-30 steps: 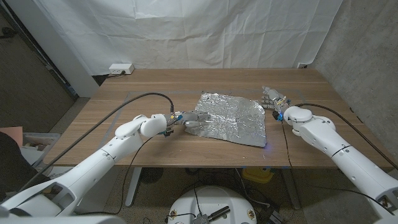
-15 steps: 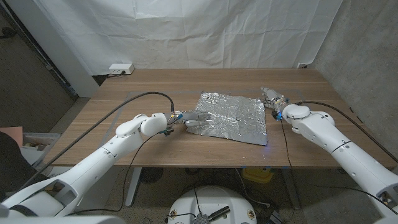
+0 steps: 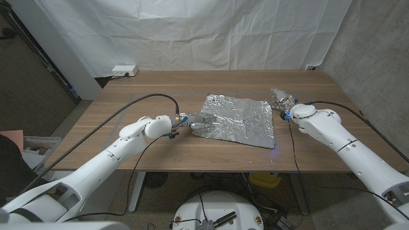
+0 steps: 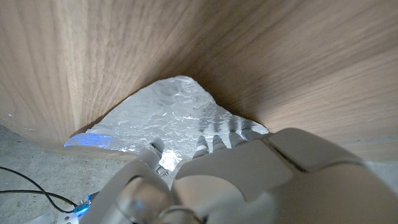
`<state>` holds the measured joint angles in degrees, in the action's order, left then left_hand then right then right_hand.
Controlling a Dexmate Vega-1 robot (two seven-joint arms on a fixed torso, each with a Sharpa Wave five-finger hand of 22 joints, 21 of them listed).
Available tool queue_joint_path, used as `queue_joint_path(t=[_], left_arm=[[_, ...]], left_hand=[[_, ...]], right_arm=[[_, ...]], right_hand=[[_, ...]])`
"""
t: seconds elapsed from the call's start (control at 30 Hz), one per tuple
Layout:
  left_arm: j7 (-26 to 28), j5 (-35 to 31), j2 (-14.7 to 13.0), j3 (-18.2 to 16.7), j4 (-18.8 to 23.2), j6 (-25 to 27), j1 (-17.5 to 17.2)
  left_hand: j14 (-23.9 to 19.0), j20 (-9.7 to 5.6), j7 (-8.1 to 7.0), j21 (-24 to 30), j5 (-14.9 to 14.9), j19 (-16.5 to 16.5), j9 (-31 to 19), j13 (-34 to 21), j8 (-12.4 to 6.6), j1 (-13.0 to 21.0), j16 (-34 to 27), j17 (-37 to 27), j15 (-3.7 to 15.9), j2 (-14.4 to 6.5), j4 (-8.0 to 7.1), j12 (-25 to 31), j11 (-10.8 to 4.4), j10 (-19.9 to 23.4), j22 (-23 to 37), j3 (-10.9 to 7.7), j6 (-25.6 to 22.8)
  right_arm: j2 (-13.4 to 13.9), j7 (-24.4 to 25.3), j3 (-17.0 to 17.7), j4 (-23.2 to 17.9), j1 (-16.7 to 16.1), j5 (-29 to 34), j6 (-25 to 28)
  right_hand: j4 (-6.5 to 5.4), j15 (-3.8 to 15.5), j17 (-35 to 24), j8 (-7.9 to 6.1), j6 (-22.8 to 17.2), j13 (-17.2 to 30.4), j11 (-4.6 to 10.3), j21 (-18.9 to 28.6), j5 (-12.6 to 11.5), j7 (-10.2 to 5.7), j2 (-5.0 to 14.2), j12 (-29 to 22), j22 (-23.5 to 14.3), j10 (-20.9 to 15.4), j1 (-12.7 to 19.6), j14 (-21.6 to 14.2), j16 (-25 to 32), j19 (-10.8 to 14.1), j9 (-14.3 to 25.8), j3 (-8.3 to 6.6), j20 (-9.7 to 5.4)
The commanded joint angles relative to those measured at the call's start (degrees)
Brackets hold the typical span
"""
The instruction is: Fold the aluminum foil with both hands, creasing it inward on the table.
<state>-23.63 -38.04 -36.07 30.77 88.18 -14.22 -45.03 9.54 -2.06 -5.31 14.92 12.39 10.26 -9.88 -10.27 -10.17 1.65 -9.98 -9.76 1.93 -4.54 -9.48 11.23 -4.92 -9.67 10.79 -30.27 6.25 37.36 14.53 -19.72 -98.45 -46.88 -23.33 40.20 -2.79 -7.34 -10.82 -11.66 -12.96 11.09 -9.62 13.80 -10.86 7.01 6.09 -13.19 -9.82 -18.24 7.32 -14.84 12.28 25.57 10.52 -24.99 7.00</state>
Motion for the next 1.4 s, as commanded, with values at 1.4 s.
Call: queue_joint_path(t=[1.4], left_arm=[[-0.1,0.7,1.7,1.3,-3.4,-0.8,2.2]], left_hand=[[7.3,-0.19,-0.44,0.1,0.3,5.0,-0.2,-0.1,-0.09,-0.4,-0.3,-0.2,2.48,-3.4,-0.26,0.0,-0.2,-1.3,0.3,0.39,1.3]], right_arm=[[4.7,-3.9,-4.1,-4.1,3.3,4.4,-1.2]], right_hand=[[3.8,0.84,0.1,0.3,-9.2,0.0,1.74,-2.7,-0.2,-0.75,0.86,1.2,-0.2,-6.8,5.3,-4.0,-1.5,2.8,0.1,-5.13,0.43]])
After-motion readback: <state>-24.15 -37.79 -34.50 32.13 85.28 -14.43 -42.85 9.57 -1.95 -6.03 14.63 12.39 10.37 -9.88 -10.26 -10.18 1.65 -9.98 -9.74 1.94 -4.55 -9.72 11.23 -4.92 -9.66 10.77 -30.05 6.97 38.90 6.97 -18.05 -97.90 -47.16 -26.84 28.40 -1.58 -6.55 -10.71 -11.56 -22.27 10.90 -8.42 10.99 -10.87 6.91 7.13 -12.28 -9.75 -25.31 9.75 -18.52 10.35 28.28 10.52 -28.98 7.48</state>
